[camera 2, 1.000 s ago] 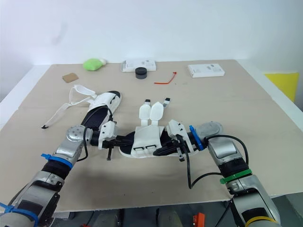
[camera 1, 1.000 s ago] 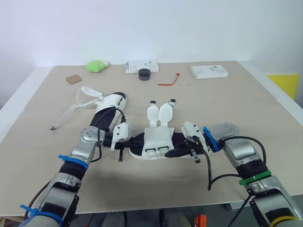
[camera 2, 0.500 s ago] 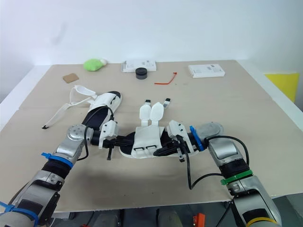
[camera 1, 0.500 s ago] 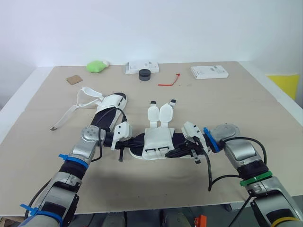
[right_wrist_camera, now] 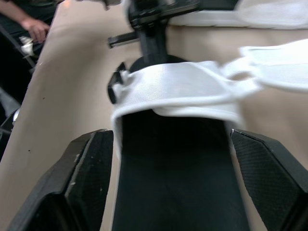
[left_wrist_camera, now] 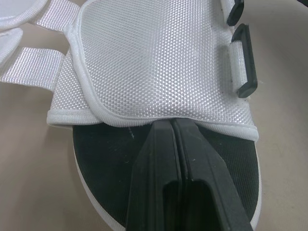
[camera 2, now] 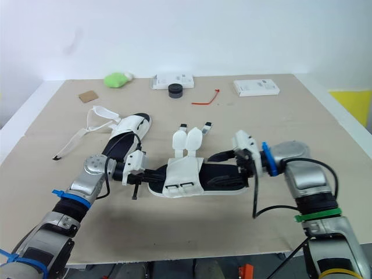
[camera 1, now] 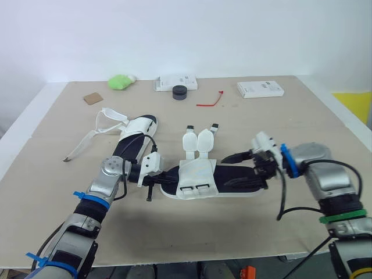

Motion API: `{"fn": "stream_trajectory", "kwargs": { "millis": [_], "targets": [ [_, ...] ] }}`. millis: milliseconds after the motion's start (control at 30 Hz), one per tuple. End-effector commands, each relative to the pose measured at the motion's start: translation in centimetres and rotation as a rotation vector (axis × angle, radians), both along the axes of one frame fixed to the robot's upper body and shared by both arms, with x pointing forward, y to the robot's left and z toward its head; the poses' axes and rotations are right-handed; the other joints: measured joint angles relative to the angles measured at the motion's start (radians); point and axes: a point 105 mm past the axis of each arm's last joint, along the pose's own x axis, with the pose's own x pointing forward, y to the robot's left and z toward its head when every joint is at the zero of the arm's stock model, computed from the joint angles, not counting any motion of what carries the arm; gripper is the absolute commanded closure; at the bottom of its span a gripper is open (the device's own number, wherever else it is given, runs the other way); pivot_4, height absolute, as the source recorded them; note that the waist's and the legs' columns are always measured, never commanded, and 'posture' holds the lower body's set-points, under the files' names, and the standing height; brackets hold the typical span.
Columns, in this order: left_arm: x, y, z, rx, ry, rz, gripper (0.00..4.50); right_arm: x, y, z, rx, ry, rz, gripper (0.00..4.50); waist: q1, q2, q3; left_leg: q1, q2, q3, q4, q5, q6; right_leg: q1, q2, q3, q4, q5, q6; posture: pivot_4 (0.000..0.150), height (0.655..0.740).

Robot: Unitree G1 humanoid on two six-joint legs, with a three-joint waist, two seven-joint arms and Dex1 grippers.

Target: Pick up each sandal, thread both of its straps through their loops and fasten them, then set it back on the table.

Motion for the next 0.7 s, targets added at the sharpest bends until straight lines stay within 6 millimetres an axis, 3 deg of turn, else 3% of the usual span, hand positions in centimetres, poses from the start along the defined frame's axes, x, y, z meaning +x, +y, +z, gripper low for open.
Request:
{"fn": "stream_trajectory", "kwargs": {
  "millis": [33, 133, 233, 467, 700],
  "targets": [
    [-3.4, 1.1, -7.5, 0.224, 0.237, -0.032, 4.5, 3.1, -0.9, 5.5, 0.155, -0.093, -0.163, 0.25, -0.001, 0.001, -0.001, 0.0, 0.0, 0.0, 0.0, 0.0, 0.0, 0.0, 0.0, 0.0, 0.0, 0.0, 0.0, 0.15, 0.74],
    [-3.4, 1.1, -7.5, 0.22, 0.24, -0.025, 4.5, 6.7, -0.3, 6.2, 0.184, -0.033, -0.325, 0.25, -0.008, 0.005, -0.003, 0.001, 0.0, 0.001, 0.0, 0.0, 0.0, -0.001, 0.0, 0.0, 0.0, 0.0, 0.0, 0.15, 0.74],
    [-3.4, 1.0, -7.6, 0.217, 0.239, -0.023, 4.5, 9.2, 0.5, 5.5, 0.185, 0.156, -0.469, 0.25, -0.007, 0.009, -0.006, 0.004, 0.001, 0.0, -0.002, -0.001, 0.002, -0.002, 0.0, -0.001, 0.0, -0.001, -0.002, 0.15, 0.74],
    [-3.2, 0.7, -7.4, 0.199, 0.23, -0.011, 4.5, 9.3, 1.5, 3.4, 0.153, 0.496, -0.511, 0.25, 0.011, 0.011, -0.008, -0.003, -0.004, -0.001, -0.002, -0.003, 0.005, -0.001, 0.0, 0.004, 0.0, -0.003, -0.002, 0.15, 0.74],
    [-3.2, 0.7, -7.6, 0.192, 0.232, 0.004, 4.5, 8.7, 1.9, 1.4, 0.059, 0.586, -0.482, 0.25, 0.011, 0.013, -0.008, -0.002, -0.004, -0.001, -0.001, -0.004, 0.007, -0.001, 0.001, 0.004, 0.0, -0.003, -0.001, 0.15, 0.74]
  ]
}}
